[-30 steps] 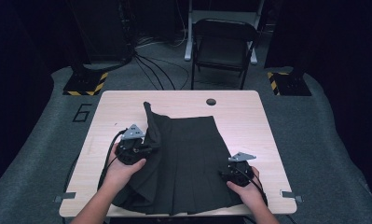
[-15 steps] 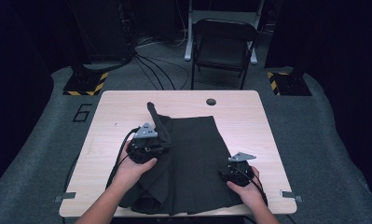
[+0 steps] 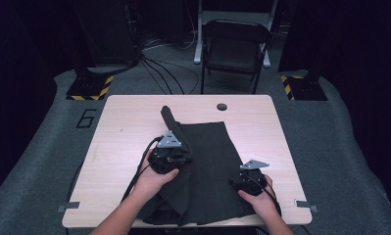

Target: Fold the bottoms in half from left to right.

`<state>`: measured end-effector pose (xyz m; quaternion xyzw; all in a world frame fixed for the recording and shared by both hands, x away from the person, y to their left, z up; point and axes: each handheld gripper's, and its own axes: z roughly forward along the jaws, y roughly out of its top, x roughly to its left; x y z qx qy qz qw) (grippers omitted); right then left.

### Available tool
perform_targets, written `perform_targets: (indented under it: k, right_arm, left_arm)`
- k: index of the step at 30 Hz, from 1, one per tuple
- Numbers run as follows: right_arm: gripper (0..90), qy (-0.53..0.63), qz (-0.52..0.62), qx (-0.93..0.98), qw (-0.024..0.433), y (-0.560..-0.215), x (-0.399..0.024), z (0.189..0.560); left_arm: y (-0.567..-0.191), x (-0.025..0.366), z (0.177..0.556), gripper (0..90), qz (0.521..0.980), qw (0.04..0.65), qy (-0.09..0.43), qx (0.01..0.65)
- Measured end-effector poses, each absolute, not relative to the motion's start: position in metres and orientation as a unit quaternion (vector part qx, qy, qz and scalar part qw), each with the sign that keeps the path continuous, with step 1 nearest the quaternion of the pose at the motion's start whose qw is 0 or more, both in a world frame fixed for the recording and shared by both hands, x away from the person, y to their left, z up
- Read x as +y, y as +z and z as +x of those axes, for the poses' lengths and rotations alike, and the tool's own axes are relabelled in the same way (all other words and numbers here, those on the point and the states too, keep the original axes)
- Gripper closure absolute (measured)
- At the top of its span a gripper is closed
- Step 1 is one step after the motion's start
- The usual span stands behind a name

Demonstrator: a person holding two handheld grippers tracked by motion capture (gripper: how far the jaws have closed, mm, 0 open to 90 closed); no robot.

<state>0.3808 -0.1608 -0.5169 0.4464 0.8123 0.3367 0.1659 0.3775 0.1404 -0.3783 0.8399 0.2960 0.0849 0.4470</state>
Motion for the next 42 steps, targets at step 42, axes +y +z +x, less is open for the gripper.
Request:
perform_targets:
  k: [42]
  right_arm:
    - [41.1, 0.338, 0.448, 0.812, 0.163, -0.517, -0.161, 0.381]
  left_arm:
    - [-0.441, 0.086, 0.382, 78.2, 0.861, 0.419, 0.020, 0.287]
